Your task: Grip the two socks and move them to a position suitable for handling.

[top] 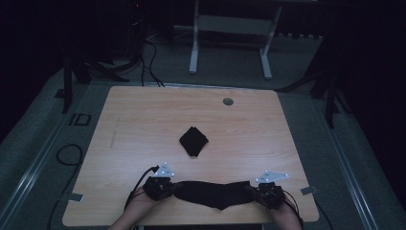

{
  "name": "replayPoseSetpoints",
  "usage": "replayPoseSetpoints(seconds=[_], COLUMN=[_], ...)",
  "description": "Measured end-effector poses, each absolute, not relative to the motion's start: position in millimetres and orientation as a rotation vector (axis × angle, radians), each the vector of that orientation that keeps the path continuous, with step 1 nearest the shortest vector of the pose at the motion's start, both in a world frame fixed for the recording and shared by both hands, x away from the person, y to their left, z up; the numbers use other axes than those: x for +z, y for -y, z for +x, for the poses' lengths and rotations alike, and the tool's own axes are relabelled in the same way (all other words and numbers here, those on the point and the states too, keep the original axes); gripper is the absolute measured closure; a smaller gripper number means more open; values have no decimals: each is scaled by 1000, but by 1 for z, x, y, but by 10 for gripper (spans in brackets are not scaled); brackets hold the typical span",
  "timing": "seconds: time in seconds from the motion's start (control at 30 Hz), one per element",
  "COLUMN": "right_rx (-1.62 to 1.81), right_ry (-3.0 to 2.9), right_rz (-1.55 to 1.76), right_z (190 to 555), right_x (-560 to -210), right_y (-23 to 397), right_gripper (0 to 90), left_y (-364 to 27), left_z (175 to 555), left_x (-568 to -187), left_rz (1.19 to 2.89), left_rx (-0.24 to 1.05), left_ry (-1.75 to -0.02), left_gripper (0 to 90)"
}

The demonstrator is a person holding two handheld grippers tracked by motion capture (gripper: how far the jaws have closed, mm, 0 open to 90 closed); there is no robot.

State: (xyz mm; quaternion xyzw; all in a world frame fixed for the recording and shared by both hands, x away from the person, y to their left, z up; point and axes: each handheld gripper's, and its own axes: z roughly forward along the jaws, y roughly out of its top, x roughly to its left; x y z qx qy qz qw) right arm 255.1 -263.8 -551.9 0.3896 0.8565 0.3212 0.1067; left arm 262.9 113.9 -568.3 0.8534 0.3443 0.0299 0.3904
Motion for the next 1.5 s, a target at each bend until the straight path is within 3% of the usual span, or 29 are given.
replayPoseSetpoints(seconds=[0.27, 0.33, 0.47, 0.73, 0.9, 1.13, 1.33, 1.43, 1.5], right_rx=[967, 979, 997, 1069, 1090, 1123, 1087, 1066, 1043], right_ry=[-2553, -2544, -2522, -2501, -2515, -2568, -2582, -2616, -2632], right_rz=[1179, 1159, 1103, 1018, 984, 876, 824, 837, 855], right_z=[258, 260, 269, 305, 331, 380, 412, 428, 438], right_x=[-547, -541, -526, -502, -498, -496, -500, -505, -510], right_y=[261, 260, 254, 232, 210, 171, 136, 118, 106], right_gripper=[835, 825, 778, 524, 436, 372, 300, 299, 299], left_y=[-117, -120, -127, -148, -156, -161, -168, -168, -168], left_z=[263, 261, 256, 250, 250, 255, 255, 254, 254], left_x=[-568, -565, -554, -552, -558, -566, -564, -564, -565], left_rz=[2141, 2108, 2066, 1996, 1970, 1980, 1909, 1911, 1914], left_rx=[78, 79, 120, 201, 223, 250, 274, 303, 317], left_ry=[-882, -876, -839, -883, -891, -944, -983, -1000, -1018], left_gripper=[889, 799, 720, 492, 438, 373, 244, 153, 142])
